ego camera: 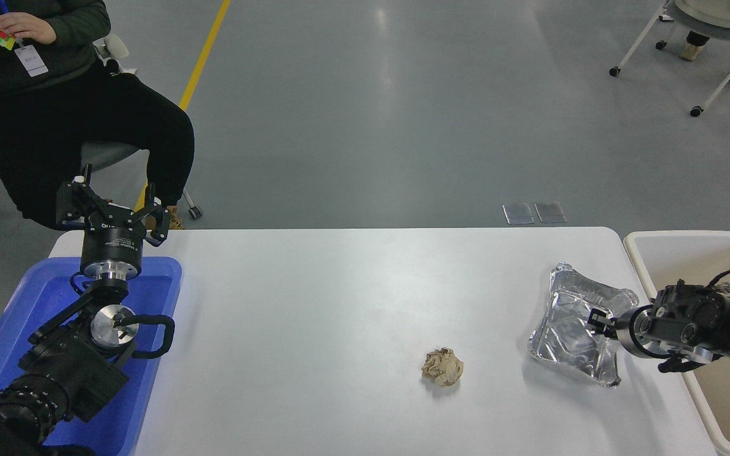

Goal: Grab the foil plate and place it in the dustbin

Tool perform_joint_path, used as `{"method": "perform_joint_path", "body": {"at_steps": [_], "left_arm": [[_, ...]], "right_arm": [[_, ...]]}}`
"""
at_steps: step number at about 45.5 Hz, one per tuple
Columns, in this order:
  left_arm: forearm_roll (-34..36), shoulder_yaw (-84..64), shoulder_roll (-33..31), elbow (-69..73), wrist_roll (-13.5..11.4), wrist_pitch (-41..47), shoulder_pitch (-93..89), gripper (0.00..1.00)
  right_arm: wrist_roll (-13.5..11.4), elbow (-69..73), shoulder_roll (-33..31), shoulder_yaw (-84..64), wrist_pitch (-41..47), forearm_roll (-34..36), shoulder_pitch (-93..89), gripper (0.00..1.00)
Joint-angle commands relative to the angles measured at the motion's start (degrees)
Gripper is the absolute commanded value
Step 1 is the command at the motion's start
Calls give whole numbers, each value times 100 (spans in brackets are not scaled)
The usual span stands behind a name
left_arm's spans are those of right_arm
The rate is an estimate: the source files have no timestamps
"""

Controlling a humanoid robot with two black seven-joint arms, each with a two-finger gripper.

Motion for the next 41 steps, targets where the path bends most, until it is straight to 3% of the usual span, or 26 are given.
{"method": "perform_joint_path", "body": {"at_steps": [1,18,32,41], "left_arm": [[0,0,0,0,0,3,0,99],[0,0,0,0,0,-6,0,99],[0,9,0,0,0,-6,0,99],[0,9,0,0,0,-6,0,99]], "right_arm": [[4,-39,21,10,-79,3,-48,0],[30,197,-128,177,-35,-6,66,0],[-5,2833,-1798,152,141,-357,2209,0],[-5,3643,-2360,-920,1106,-437,4380,0]]}}
